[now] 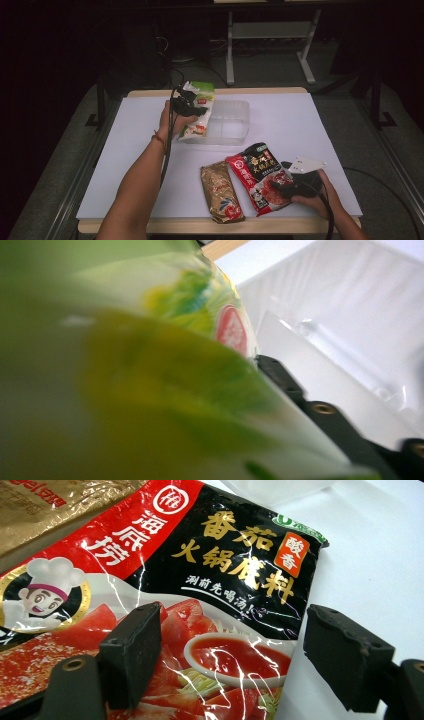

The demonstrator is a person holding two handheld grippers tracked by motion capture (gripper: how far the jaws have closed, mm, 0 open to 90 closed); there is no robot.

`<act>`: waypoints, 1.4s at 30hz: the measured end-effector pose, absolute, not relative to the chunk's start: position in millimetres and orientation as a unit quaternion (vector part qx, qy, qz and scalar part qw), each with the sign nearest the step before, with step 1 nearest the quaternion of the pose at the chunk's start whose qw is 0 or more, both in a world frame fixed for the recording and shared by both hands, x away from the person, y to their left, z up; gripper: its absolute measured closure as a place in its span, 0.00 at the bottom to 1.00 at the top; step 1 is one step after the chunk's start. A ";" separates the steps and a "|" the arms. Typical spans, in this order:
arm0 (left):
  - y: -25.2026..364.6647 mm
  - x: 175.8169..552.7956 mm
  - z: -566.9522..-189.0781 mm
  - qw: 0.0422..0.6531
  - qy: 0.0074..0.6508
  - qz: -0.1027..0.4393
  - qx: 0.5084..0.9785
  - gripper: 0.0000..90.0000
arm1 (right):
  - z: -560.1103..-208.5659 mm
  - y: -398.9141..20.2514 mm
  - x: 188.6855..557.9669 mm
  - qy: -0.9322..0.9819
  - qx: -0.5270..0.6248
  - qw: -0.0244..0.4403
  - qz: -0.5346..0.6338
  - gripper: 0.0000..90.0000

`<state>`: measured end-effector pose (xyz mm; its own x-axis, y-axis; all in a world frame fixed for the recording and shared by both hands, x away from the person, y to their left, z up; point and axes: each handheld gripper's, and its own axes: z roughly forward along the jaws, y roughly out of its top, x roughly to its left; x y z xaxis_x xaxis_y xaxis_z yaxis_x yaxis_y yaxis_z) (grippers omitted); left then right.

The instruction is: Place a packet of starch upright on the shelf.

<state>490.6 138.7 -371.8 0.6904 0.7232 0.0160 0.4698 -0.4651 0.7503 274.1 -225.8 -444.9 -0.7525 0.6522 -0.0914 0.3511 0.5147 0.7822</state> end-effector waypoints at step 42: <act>200.7 399.6 -382.0 0.534 0.316 0.264 0.739 0.51 | -440.7 -227.1 272.2 0.845 0.298 0.202 0.396 0.25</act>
